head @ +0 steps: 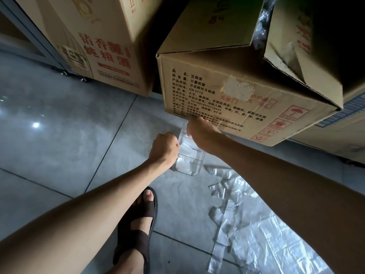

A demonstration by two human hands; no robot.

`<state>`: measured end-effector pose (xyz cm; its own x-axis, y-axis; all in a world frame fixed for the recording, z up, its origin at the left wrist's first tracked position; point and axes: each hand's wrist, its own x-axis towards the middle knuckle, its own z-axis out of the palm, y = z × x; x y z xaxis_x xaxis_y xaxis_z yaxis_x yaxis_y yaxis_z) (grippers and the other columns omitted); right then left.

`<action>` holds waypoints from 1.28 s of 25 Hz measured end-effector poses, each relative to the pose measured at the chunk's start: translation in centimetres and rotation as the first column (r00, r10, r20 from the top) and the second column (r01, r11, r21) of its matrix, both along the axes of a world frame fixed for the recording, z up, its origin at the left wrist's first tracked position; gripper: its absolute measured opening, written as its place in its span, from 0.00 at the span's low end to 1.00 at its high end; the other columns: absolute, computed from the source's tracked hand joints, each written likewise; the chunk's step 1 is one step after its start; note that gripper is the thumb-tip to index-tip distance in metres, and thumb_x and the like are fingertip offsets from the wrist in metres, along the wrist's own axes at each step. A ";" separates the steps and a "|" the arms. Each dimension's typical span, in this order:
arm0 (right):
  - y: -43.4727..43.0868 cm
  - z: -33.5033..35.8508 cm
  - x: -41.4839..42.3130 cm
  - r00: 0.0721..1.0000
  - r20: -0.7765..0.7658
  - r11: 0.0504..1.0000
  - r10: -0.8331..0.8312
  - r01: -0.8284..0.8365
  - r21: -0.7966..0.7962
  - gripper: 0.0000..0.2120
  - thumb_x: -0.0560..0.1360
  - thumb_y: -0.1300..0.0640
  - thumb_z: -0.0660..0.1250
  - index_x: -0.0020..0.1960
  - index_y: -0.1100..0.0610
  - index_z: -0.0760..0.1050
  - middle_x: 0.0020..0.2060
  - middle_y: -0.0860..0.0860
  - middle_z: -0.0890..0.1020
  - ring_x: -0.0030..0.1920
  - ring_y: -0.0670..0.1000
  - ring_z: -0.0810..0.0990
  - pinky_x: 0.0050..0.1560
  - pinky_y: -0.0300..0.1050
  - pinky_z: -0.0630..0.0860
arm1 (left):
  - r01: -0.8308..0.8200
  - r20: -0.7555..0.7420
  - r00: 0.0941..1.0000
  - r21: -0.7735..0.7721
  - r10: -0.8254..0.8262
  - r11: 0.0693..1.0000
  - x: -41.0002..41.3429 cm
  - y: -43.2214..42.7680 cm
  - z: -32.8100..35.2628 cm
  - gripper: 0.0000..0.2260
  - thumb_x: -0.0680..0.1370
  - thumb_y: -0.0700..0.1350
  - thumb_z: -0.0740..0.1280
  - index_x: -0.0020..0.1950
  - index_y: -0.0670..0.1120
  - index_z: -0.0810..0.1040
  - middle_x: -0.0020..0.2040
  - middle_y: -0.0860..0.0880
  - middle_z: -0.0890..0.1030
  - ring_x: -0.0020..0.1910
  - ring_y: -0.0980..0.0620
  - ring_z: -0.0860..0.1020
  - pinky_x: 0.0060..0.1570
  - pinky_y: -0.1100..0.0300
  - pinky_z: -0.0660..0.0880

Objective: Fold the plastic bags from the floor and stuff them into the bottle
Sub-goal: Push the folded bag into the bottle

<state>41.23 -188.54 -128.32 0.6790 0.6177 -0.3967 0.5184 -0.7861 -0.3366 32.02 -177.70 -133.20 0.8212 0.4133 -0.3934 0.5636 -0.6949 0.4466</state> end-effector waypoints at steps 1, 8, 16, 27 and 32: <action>-0.6 0.3 -0.2 1.000 0.009 0.999 -0.021 0.021 0.041 0.13 0.79 0.65 0.58 0.60 0.60 0.77 0.44 0.54 0.79 0.39 0.50 0.73 0.38 0.41 0.71 | -0.010 -0.004 1.000 -0.021 0.010 1.000 0.1 0.0 0.4 0.09 0.80 0.42 0.65 0.41 0.41 0.76 0.43 0.38 0.83 0.42 0.42 0.84 0.44 0.49 0.82; -13.0 2.4 -3.5 0.984 0.108 0.878 -0.144 0.077 0.472 0.10 0.73 0.73 0.70 0.48 0.61 0.84 0.44 0.55 0.86 0.42 0.51 0.84 0.47 0.45 0.82 | 0.031 0.085 0.996 0.028 -0.033 0.999 -1.3 -1.5 6.0 0.15 0.77 0.39 0.67 0.63 0.42 0.73 0.57 0.43 0.80 0.56 0.41 0.79 0.51 0.54 0.73; -31.3 -3.5 -12.0 0.935 -0.165 0.931 -0.315 0.269 -0.248 0.18 0.73 0.57 0.74 0.62 0.50 0.78 0.56 0.52 0.80 0.55 0.55 0.80 0.53 0.48 0.76 | 0.525 -0.130 0.816 -0.245 -0.564 0.815 -3.0 -9.8 10.8 0.08 0.78 0.45 0.68 0.56 0.48 0.79 0.47 0.53 0.82 0.45 0.51 0.80 0.48 0.59 0.76; -30.3 -8.8 -14.6 0.978 0.207 0.999 -0.013 0.020 -0.029 0.19 0.51 0.66 0.83 0.34 0.57 0.76 0.35 0.55 0.78 0.35 0.59 0.78 0.35 0.46 0.75 | 0.526 -0.223 0.755 -0.356 -0.617 0.772 -3.9 -15.3 7.0 0.09 0.79 0.48 0.67 0.58 0.48 0.79 0.49 0.46 0.85 0.47 0.51 0.83 0.47 0.61 0.75; -30.6 -7.2 -14.1 0.994 0.066 0.995 -0.092 0.095 -0.043 0.09 0.68 0.70 0.71 0.41 0.58 0.76 0.32 0.54 0.79 0.44 0.60 0.78 0.39 0.42 0.65 | 0.507 -0.239 0.764 -0.350 -0.599 0.787 -4.7 -14.9 7.4 0.09 0.79 0.48 0.67 0.58 0.48 0.79 0.48 0.48 0.85 0.45 0.53 0.83 0.31 0.71 0.68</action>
<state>27.12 -219.18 -135.47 0.7581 0.5321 -0.3771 0.4611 -0.8462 -0.2669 27.30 -192.65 -125.85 0.6805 -0.2241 -0.6977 0.2561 -0.8194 0.5129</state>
